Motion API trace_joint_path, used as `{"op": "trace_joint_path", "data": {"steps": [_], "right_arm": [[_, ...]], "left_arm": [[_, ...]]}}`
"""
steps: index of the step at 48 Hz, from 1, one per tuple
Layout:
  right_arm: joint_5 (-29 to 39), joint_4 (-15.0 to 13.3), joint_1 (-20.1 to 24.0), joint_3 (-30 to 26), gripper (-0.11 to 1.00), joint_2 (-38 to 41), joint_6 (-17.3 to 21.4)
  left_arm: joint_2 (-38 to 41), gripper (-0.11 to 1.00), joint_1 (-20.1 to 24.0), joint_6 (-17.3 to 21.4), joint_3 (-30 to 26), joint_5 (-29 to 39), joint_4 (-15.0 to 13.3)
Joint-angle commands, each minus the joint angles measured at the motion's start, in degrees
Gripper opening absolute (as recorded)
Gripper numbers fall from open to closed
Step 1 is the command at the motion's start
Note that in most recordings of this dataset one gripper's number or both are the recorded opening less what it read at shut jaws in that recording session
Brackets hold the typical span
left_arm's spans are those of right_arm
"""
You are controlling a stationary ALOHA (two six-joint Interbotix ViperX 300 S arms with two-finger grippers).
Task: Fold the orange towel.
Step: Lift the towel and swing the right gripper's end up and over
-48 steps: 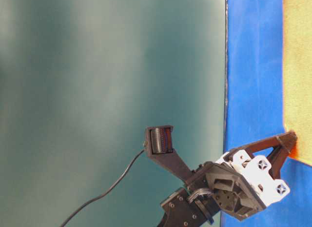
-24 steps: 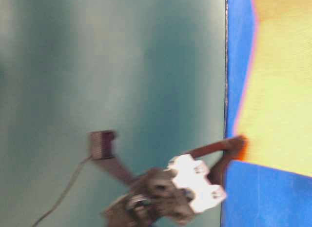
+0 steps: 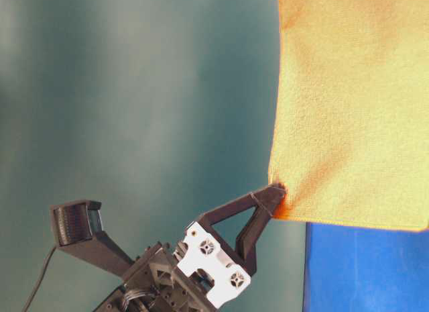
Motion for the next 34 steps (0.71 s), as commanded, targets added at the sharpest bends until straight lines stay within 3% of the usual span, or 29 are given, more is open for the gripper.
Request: {"op": "trace_joint_path", "data": {"steps": [1,9,18,26,34], "right_arm": [[-1.6,-0.1,-0.5,-1.3,0.03,1.4,-0.1],[-4.7,-1.0,-4.5,-2.0,0.03,6.4,-0.1],[-9.3,-4.8,-11.2,-5.3,0.03,14.2,-0.4],[-13.2,-8.5,-16.0,-11.2,0.03,21.6,-0.4],[-14.9,-11.6,-17.4,-18.9,0.03,29.2,-0.6]], "left_arm": [[-1.5,0.02,-1.1,-0.2,-0.5,-1.4,0.0],[-1.1,0.02,-4.6,0.2,-0.7,-6.2,0.0],[0.3,0.02,-8.5,0.6,-1.5,-14.2,0.2],[2.9,0.02,-10.4,3.4,-2.8,-18.6,0.2],[5.6,0.02,-12.0,7.6,-6.2,-19.1,0.2]]}}
